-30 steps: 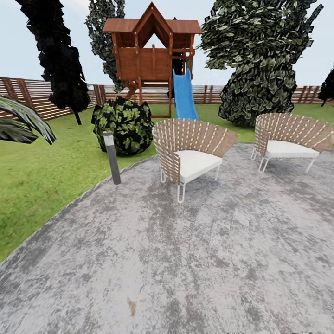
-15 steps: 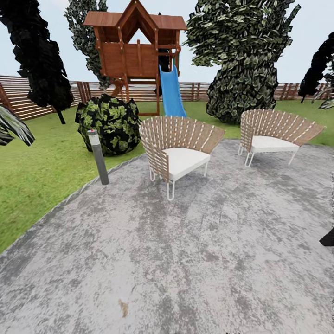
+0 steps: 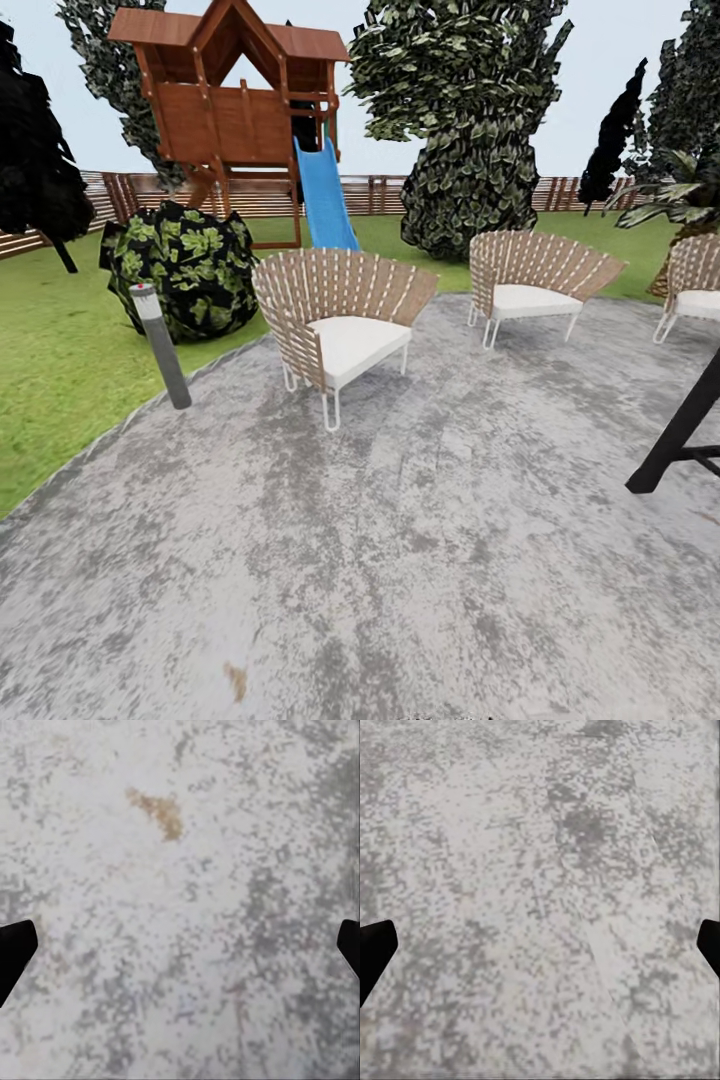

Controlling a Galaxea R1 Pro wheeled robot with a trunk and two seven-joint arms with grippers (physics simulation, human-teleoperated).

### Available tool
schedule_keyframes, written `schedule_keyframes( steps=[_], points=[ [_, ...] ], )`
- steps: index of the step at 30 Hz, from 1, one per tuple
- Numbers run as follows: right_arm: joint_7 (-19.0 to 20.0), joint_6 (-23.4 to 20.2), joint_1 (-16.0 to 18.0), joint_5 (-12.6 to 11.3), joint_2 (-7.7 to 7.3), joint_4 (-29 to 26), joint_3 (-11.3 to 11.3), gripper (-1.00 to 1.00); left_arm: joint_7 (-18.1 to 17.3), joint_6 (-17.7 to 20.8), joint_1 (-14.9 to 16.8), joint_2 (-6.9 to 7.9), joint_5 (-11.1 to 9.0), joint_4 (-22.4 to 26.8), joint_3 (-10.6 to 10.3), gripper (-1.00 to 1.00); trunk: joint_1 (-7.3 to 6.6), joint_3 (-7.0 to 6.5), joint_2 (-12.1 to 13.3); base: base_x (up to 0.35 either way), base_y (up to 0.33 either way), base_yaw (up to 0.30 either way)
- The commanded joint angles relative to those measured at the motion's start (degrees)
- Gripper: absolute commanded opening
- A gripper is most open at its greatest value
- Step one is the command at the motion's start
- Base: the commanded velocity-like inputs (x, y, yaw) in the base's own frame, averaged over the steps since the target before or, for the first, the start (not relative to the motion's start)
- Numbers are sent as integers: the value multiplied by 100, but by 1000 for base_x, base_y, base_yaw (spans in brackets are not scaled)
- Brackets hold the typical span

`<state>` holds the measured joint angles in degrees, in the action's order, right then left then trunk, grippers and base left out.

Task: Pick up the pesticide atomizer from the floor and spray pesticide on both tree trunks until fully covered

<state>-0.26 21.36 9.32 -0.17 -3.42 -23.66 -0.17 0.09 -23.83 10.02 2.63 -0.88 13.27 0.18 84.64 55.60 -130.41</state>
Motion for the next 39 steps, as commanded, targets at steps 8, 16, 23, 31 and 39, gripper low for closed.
schedule_keyframes(
  steps=[8,16,23,31,39],
  points=[
    [0,0,0,0,0,7,0,100,0,-7,-8,1,0,0,0,100,0,0,0,0,0,-296],
    [0,0,0,0,-12,11,0,100,0,-2,-9,1,0,0,0,100,0,-32,0,0,0,-256],
    [23,0,0,-3,-35,4,-25,100,0,-3,-9,1,0,0,0,100,0,-76,0,0,0,-223],
    [35,0,0,0,-44,0,-35,100,-8,-7,-8,-8,-5,4,-8,100,0,-129,0,0,0,-222],
    [19,0,0,0,-44,17,-35,100,-26,-7,-5,-9,37,4,-22,100,0,-181,0,0,-79,-224]
  ],
)
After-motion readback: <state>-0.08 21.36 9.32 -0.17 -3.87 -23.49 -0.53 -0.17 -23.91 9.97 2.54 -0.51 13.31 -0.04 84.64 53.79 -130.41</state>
